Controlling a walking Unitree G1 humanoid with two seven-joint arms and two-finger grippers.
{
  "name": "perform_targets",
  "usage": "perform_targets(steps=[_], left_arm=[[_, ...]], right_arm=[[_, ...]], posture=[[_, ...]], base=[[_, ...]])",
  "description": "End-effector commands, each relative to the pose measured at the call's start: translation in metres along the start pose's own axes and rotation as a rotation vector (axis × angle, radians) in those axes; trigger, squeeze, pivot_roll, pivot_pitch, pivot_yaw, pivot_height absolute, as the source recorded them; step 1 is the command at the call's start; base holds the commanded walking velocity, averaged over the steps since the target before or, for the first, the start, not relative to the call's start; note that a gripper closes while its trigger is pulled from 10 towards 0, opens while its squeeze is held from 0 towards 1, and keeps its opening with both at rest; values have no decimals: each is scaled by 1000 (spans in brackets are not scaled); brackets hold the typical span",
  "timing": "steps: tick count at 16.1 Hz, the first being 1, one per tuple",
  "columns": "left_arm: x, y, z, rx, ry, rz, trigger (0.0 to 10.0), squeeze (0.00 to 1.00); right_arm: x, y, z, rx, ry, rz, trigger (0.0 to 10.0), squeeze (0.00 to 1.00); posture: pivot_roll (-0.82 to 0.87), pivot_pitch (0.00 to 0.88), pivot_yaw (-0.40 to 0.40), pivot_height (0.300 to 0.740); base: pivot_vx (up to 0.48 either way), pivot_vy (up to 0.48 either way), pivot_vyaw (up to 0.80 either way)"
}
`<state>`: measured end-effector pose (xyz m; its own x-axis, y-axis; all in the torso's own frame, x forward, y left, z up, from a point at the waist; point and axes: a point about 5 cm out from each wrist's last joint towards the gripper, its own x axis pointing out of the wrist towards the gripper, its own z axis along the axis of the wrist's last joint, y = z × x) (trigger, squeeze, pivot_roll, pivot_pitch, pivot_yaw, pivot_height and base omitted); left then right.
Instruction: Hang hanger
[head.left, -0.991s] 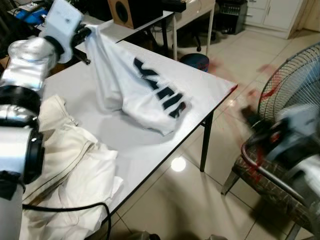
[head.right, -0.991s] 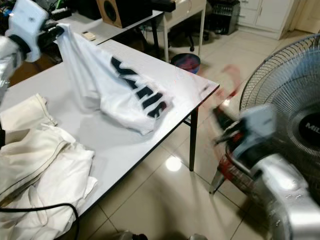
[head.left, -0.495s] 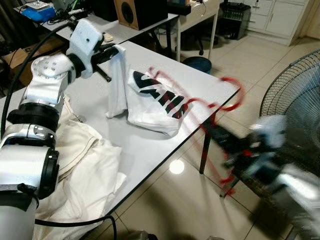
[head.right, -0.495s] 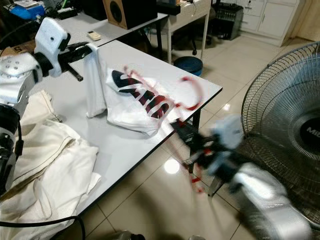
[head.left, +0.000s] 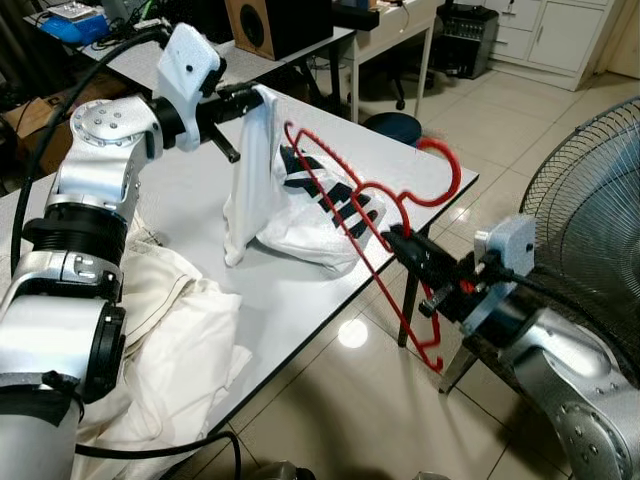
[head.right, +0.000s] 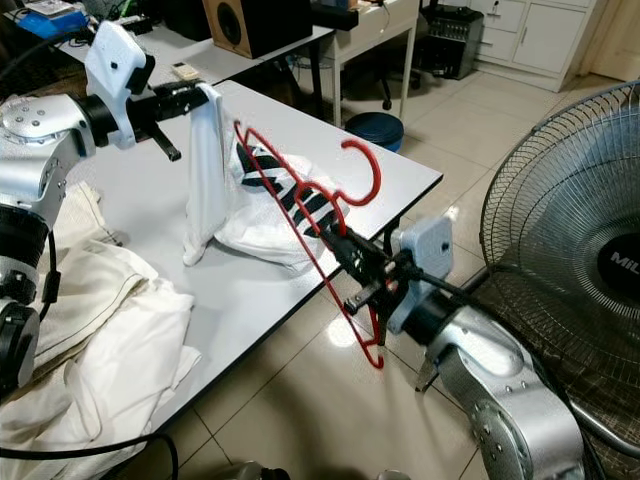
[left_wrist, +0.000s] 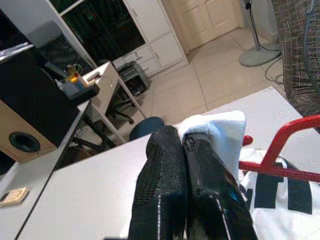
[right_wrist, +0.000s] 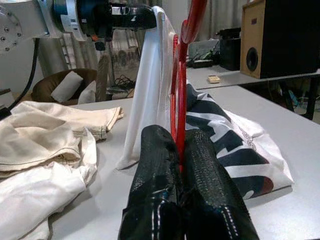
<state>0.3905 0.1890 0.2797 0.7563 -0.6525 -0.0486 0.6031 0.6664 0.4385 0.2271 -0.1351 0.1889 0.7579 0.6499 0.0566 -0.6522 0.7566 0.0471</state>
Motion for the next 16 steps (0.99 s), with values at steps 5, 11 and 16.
perform_targets(steps=[5, 11, 16], left_arm=[[-2, 3, 2, -2, 15, 49, 0, 0], [0, 4, 2, -2, 22, 84, 0, 0], [2, -2, 2, -16, 17, 37, 0, 0]], right_arm=[[7, 2, 4, -3, -13, 56, 10000, 0], [9, 4, 5, -7, -13, 78, 10000, 0], [11, 0, 7, -21, -22, 59, 10000, 0]], posture=[[-184, 1, 125, 740], [-187, 0, 125, 740], [-189, 0, 118, 740]], base=[[0, 0, 0], [0, 0, 0], [0, 0, 0]])
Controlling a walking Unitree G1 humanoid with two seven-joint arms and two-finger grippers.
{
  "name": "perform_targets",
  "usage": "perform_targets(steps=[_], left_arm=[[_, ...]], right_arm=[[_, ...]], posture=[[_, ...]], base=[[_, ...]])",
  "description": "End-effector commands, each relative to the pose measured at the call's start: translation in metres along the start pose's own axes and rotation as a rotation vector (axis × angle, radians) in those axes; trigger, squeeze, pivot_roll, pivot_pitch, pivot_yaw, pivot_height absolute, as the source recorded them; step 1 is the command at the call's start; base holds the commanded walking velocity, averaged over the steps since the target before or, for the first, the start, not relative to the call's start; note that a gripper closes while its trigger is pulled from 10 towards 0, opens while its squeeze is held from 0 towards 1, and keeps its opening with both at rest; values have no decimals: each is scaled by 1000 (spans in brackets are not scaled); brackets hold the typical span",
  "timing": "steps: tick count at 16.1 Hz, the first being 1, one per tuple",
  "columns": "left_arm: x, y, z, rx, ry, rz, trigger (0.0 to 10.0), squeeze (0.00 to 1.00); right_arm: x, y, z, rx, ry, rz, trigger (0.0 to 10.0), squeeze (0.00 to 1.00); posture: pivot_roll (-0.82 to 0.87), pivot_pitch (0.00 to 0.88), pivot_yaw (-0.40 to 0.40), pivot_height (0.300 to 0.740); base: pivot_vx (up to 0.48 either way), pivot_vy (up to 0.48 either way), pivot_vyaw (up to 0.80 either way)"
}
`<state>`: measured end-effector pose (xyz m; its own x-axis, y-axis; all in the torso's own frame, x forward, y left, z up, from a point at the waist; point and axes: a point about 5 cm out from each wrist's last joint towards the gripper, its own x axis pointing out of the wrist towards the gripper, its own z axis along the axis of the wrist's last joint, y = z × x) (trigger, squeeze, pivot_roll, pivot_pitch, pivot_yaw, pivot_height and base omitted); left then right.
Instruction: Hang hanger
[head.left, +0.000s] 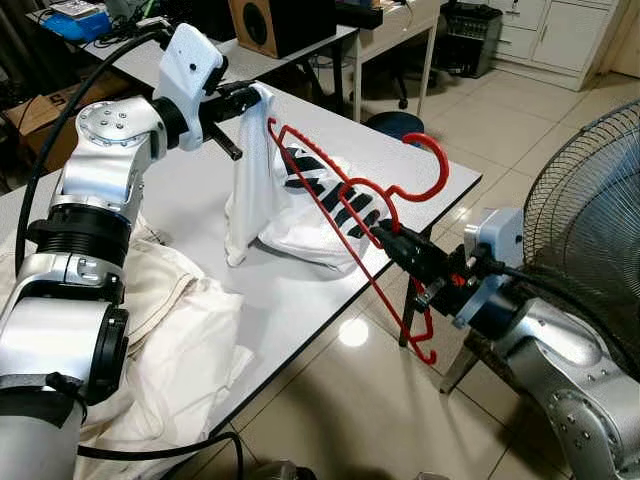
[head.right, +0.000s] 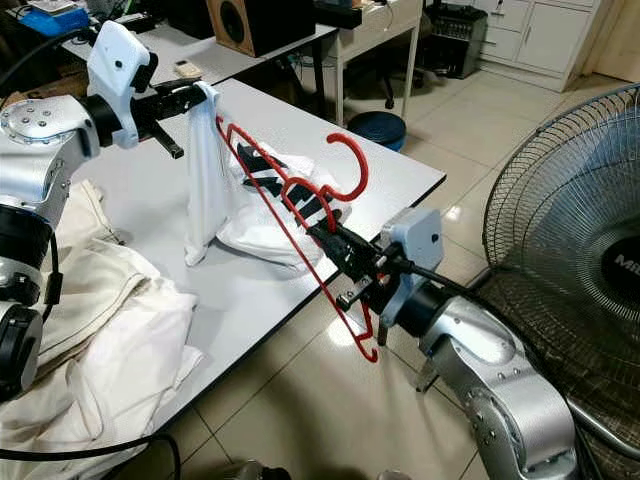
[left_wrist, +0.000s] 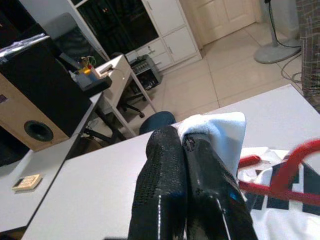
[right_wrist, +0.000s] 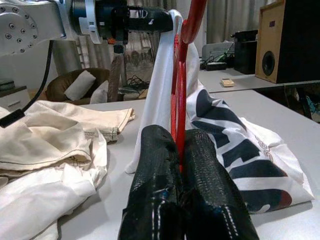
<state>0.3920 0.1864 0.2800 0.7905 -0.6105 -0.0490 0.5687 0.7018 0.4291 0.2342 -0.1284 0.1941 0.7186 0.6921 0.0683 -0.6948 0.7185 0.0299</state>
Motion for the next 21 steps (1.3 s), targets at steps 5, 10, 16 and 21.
perform_targets(steps=[5, 10, 16, 21], left_arm=[[-4, -8, 6, -61, -25, -101, 0, 0], [-13, -9, 23, -200, -48, -179, 0, 0], [-16, -6, 45, -270, -130, -170, 0, 0], [-17, 10, 61, -328, -224, -46, 0, 0]], right_arm=[[5, -6, -2, -5, 11, -22, 10000, 0], [9, -14, -12, 14, 66, -53, 10000, 0], [7, -16, -42, 53, 245, -52, 10000, 0], [-10, -18, -52, 49, 314, -50, 10000, 0]], posture=[[-188, 0, 109, 740], [-184, 0, 105, 740], [-181, 0, 104, 740], [-182, 0, 109, 740]], base=[[0, 0, 0], [0, 0, 0], [0, 0, 0], [0, 0, 0]])
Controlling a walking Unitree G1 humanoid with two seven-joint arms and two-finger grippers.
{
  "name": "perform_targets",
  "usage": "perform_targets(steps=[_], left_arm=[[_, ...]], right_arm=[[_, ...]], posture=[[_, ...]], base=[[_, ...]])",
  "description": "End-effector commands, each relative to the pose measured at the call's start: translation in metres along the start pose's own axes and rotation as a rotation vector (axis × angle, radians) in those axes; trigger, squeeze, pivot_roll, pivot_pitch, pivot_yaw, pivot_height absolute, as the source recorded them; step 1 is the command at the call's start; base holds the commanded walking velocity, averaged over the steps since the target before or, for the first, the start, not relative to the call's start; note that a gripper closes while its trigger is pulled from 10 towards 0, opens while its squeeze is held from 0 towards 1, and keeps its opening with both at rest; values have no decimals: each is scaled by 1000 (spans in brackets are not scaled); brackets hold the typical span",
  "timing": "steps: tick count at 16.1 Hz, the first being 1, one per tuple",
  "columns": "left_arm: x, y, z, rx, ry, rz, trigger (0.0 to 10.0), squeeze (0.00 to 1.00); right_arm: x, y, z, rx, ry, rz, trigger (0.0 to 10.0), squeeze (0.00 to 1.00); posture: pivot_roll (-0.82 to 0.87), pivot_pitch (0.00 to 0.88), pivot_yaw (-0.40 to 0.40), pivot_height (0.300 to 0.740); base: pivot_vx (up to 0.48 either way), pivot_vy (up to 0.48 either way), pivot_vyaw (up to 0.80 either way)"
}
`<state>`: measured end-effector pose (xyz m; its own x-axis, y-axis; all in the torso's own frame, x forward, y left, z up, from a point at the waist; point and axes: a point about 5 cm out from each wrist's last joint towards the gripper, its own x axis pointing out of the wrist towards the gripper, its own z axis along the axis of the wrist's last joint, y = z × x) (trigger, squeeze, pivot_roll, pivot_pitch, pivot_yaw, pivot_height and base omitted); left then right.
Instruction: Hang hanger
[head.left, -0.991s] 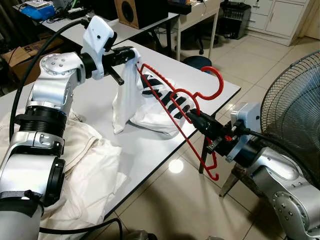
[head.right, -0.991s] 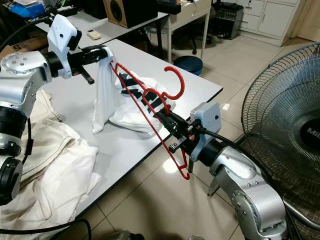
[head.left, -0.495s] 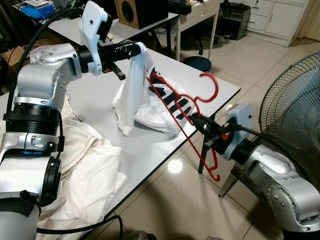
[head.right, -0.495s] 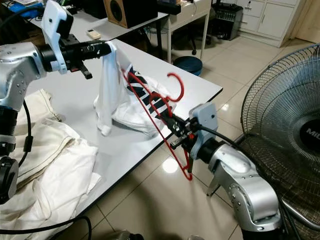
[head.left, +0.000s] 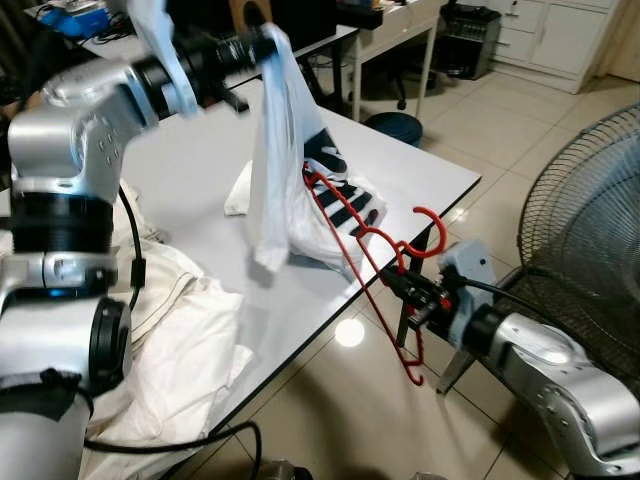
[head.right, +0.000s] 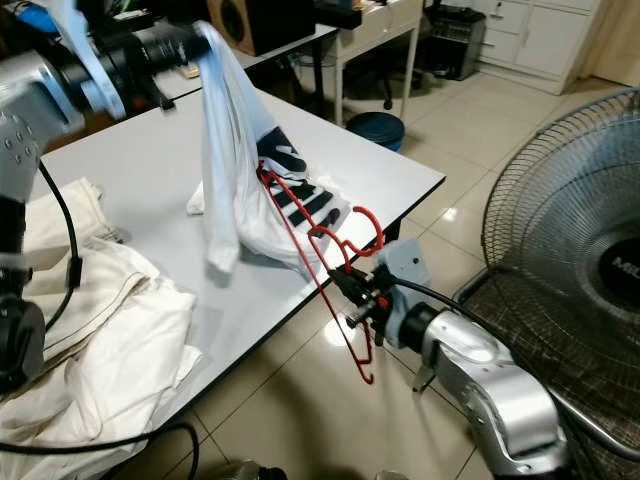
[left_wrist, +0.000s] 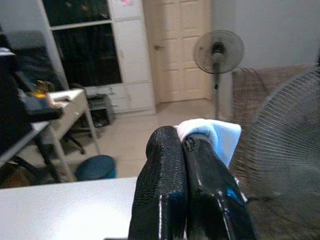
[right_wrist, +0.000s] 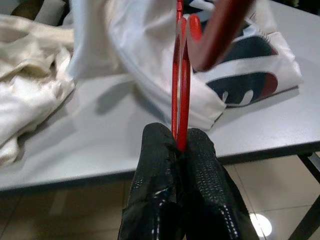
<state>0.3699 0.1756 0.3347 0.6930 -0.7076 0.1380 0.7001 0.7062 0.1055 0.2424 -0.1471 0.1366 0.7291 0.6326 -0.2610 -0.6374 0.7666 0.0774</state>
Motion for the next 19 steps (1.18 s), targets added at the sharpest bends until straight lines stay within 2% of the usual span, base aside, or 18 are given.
perform_targets(steps=[1, 4, 5, 7, 10, 12, 14, 15, 17, 18, 19], left_arm=[[-2, 9, 2, 52, 8, 79, 0, 0], [0, 12, -5, 139, 44, 133, 0, 0], [0, 15, -8, 172, 52, 148, 0, 0], [-2, 20, -10, 211, 49, 185, 0, 0], [-5, 24, -7, 222, 36, 200, 0, 0], [-6, 23, -7, 203, 32, 156, 0, 0], [-9, 21, -10, 189, 60, 101, 0, 0], [-13, 19, -13, 163, 96, 53, 0, 0], [-18, 18, -16, 147, 127, 15, 0, 0], [-22, 19, -17, 134, 149, 5, 0, 0], [-29, 25, -16, 147, 176, 46, 0, 0]], right_arm=[[-12, 3, 7, -48, -15, 61, 10000, 0], [-40, 1, 12, -141, 19, 129, 10000, 0], [-59, -5, 17, -186, 51, 141, 10000, 0], [-77, -10, 24, -228, 88, 158, 10000, 0], [-100, -17, 29, -265, 191, 211, 10000, 0], [-100, -28, 31, -255, 209, 170, 10000, 0], [-97, -32, 27, -239, 241, 200, 10000, 0], [-91, -39, 21, -229, 285, 232, 10000, 0], [-82, -53, 17, -221, 308, 212, 10000, 0], [-70, -69, 18, -250, 304, 132, 10000, 0], [-55, -91, 27, -296, 254, -1, 10000, 0]], posture=[[-186, 0, 114, 740], [-192, 0, 115, 740], [-196, 0, 113, 740], [-201, 0, 112, 740], [-202, 0, 102, 740], [-199, 0, 97, 740], [-196, 0, 93, 740], [-190, 0, 87, 740], [-187, 0, 86, 740], [-180, 0, 81, 740], [-172, 0, 77, 740]], base=[[0, 0, 0], [0, 0, 0], [0, 0, 0], [0, 0, 0], [0, 0, 0], [0, 0, 0], [0, 0, 0], [0, 0, 0], [0, 0, 0], [0, 0, 0], [0, 0, 0]])
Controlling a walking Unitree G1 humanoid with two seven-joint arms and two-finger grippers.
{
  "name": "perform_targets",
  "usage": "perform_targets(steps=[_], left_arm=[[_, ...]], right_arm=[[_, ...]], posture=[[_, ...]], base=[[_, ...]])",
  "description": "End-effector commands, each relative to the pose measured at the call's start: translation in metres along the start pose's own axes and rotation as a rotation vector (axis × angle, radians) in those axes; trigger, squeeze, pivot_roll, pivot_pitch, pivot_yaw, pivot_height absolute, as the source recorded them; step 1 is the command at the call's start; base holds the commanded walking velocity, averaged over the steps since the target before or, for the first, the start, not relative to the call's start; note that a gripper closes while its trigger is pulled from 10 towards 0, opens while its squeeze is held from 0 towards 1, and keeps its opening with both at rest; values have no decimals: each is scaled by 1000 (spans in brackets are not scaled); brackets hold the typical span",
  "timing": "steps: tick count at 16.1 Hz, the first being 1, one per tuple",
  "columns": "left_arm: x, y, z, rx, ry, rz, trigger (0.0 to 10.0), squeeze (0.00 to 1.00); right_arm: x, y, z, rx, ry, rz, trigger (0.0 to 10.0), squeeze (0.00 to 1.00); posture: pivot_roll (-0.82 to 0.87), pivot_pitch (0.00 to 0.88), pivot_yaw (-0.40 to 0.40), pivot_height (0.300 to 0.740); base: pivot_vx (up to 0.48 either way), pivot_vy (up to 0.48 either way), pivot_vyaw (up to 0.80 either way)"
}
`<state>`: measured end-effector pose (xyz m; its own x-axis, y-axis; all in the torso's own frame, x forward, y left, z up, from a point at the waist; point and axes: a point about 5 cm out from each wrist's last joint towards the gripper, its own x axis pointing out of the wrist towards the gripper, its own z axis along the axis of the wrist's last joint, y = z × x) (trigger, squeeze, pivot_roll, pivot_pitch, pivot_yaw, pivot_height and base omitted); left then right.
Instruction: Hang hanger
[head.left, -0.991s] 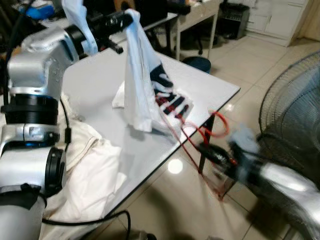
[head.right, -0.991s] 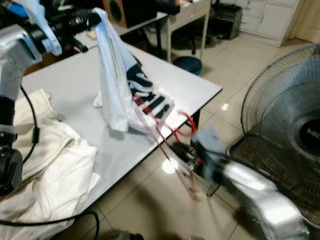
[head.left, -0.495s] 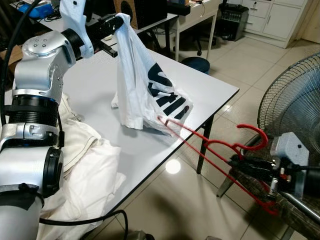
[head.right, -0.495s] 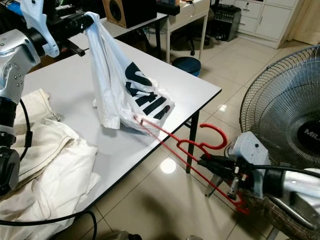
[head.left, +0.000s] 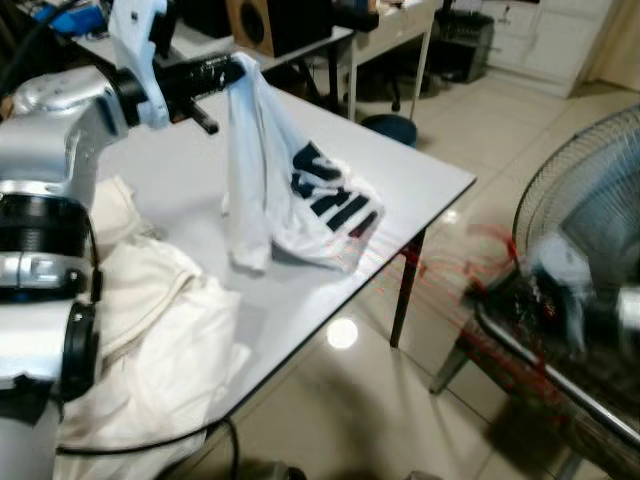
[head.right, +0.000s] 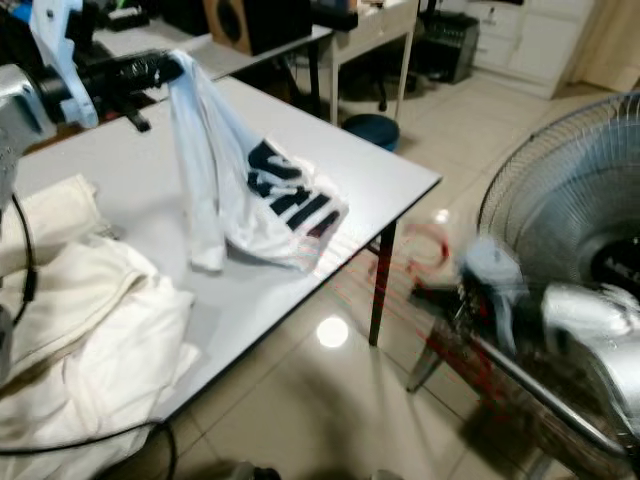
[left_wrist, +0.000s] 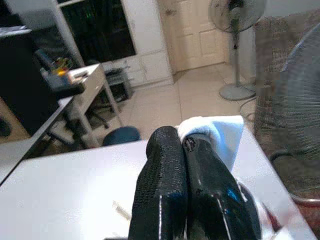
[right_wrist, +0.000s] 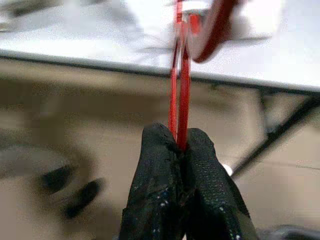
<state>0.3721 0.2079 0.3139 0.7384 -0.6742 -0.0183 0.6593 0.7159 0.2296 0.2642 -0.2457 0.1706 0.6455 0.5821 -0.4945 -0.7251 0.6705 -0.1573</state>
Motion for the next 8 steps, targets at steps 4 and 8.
perform_targets(steps=[4, 8], left_arm=[[-32, 26, -3, 39, 101, 170, 0, 0], [-20, 12, -9, 36, 78, 133, 0, 0]], right_arm=[[-3, -66, 36, -28, -233, -447, 10000, 0], [-4, -40, 46, -37, -367, -209, 10000, 0]], posture=[[-162, 0, 70, 740], [-159, 0, 70, 740]], base=[[0, 0, 0], [0, 0, 0]])
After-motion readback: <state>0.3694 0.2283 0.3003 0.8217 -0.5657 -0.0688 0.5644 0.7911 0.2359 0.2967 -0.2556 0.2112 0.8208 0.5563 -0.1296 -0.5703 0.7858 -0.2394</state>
